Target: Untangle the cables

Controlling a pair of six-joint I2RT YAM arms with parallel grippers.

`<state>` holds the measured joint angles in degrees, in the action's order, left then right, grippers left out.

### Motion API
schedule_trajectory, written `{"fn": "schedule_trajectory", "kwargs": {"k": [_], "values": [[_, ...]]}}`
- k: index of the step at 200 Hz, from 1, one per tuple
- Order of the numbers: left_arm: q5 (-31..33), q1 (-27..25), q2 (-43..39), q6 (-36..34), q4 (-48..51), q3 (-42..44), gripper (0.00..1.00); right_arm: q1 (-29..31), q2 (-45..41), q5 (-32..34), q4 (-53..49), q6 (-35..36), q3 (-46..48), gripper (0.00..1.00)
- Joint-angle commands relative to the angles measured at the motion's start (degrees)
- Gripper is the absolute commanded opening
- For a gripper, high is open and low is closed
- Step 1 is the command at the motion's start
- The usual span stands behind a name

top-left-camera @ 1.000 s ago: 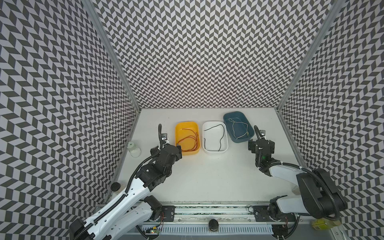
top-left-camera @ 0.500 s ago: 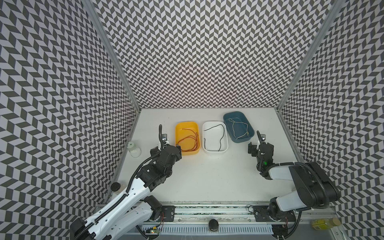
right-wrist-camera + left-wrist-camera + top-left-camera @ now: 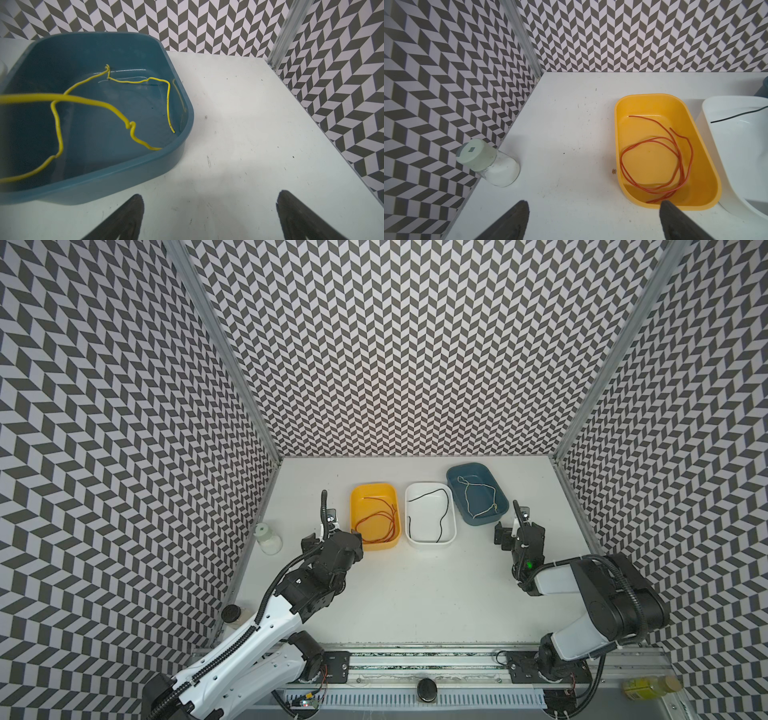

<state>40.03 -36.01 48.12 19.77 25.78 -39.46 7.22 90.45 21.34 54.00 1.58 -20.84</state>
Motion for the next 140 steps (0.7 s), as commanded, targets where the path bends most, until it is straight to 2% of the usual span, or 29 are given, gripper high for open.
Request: {"fn": "schedule_trajectory", "kwargs": {"k": [1, 14, 49, 76, 89, 106, 115, 127, 140], "values": [[4.83, 2.01, 1.53, 0.52, 1.08, 0.76, 1.0, -0.29, 0.48, -0.33, 1.51, 0.87, -1.14, 0.99], [2.62, 4.4, 1.98, -0.72, 1.05, 0.97, 1.0, -0.32, 0.25, -0.43, 0.91, 0.75, -1.16, 0.99], [2.13, 9.2, 3.79, -2.02, -6.7, 3.6, 1.0, -0.28, 0.29, -0.36, 1.24, 0.72, -1.08, 0.99], [6.12, 11.34, 8.48, -5.21, -14.26, 3.71, 1.0, -0.28, 0.3, -0.42, 1.22, 0.75, -1.06, 0.99], [9.22, 12.77, 10.7, -4.86, -18.39, 3.72, 1.0, -0.28, 0.25, -0.38, 1.27, 0.74, -1.11, 0.99], [10.09, 15.41, 12.4, -4.74, -25.96, 5.36, 1.0, -0.3, 0.25, -0.43, 1.2, 0.78, -1.07, 0.99], [8.88, 17.06, 12.91, -4.62, -29.95, 6.76, 1.0, -0.31, 0.32, -0.43, 1.2, 0.75, -1.13, 0.99], [3.6, 19.73, 14.01, -7.95, -35.35, 9.07, 1.0, -0.29, 0.29, -0.4, 1.21, 0.73, -1.07, 0.99], [-0.94, 22.56, 16.29, -8.59, -37.92, 10.13, 1.0, -0.35, 0.29, -0.42, 1.2, 0.71, -1.13, 0.99]]}}
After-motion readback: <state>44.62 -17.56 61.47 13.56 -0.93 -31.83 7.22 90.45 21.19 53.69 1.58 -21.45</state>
